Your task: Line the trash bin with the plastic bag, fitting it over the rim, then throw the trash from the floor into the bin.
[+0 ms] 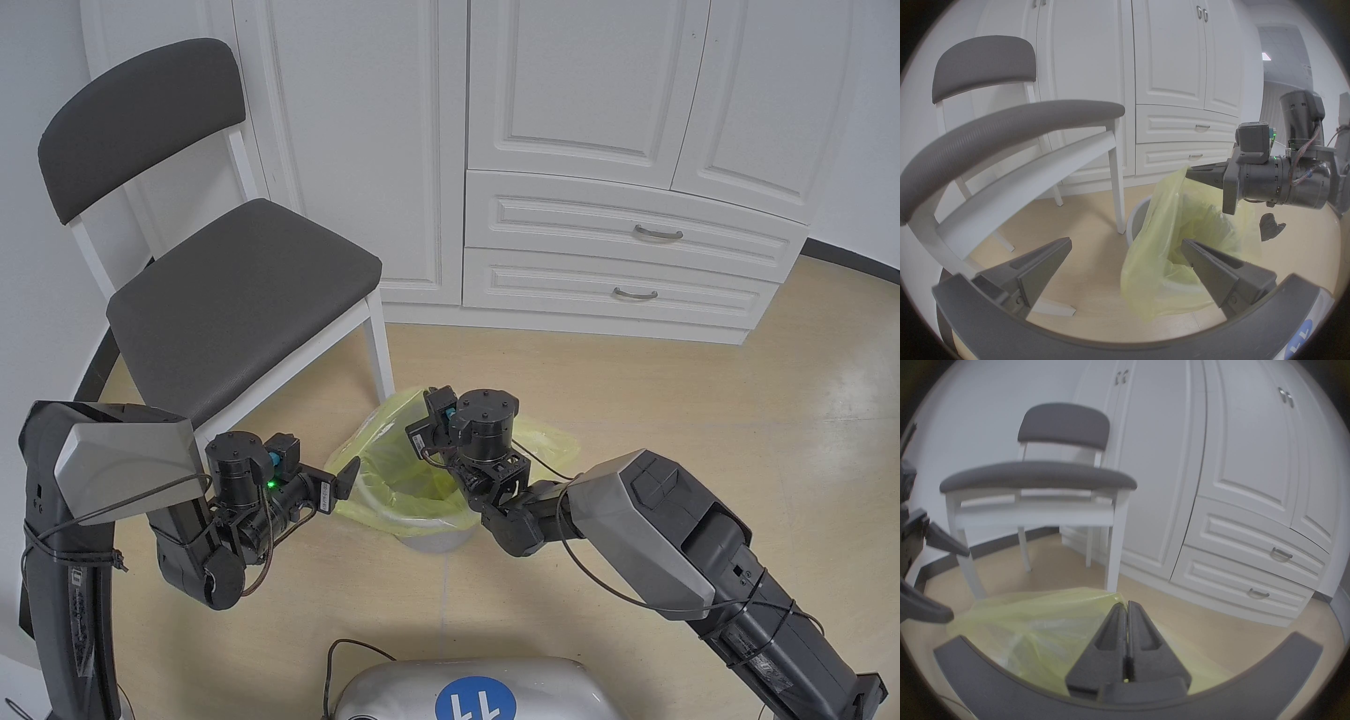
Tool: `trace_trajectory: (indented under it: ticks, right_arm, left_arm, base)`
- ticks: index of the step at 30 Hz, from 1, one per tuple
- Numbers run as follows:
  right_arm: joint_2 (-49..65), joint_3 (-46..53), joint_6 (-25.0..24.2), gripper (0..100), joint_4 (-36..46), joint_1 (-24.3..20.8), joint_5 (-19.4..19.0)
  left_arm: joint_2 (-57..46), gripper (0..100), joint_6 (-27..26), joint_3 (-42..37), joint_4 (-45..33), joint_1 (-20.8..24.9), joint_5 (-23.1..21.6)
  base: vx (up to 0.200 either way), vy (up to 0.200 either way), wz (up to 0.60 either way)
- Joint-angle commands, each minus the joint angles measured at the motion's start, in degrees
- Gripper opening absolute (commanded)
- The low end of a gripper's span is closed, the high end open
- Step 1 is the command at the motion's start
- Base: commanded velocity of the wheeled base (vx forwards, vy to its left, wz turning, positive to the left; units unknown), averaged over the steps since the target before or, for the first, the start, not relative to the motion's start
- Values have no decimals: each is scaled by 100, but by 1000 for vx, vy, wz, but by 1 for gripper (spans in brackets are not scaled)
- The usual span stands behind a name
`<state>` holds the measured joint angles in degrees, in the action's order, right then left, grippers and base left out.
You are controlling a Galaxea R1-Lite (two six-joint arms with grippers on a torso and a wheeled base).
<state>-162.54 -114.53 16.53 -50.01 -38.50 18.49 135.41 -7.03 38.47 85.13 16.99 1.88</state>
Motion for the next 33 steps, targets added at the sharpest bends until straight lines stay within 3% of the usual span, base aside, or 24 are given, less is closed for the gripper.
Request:
trace_trajectory:
  ticks: [1, 10, 11, 17, 19, 23, 32, 33]
  right_arm:
    - [-15, -6, -71, 0, -334, -44, 5]
    - [-24, -6, -45, 0, -677, -220, -4]
    - [-32, -6, -53, 100, -686, -220, 5]
    - [222, 300, 34, 100, -923, -255, 216]
    - [1022, 1706, 166, 100, -853, -387, 181]
    - [1892, 3270, 87, 100, -730, -554, 128]
    - [2921, 4984, -440, 100, -774, -518, 199]
    - [3184, 5371, -713, 100, -791, -518, 207]
  left_arm:
    - [-314, 100, 0, -156, 65, 23, -21]
    - [-393, 100, 0, -279, 109, 138, -82]
    - [-393, 100, 0, -279, 101, 138, -82]
    - [-402, 100, 0, -297, 250, 138, -100]
    - [-463, 100, 0, -428, 259, 146, -179]
    - [-797, 100, 27, -666, 259, 138, -662]
    - [-1017, 100, 0, -877, 268, 287, -785]
    - [-1026, 100, -17, -903, 268, 384, -759]
  base:
    - [0, 0, 0]
    - [0, 0, 0]
    - [0, 0, 0]
    - [0, 0, 0]
    - [0, 0, 0]
    - [0, 0, 0]
    - [0, 0, 0]
    - [0, 0, 0]
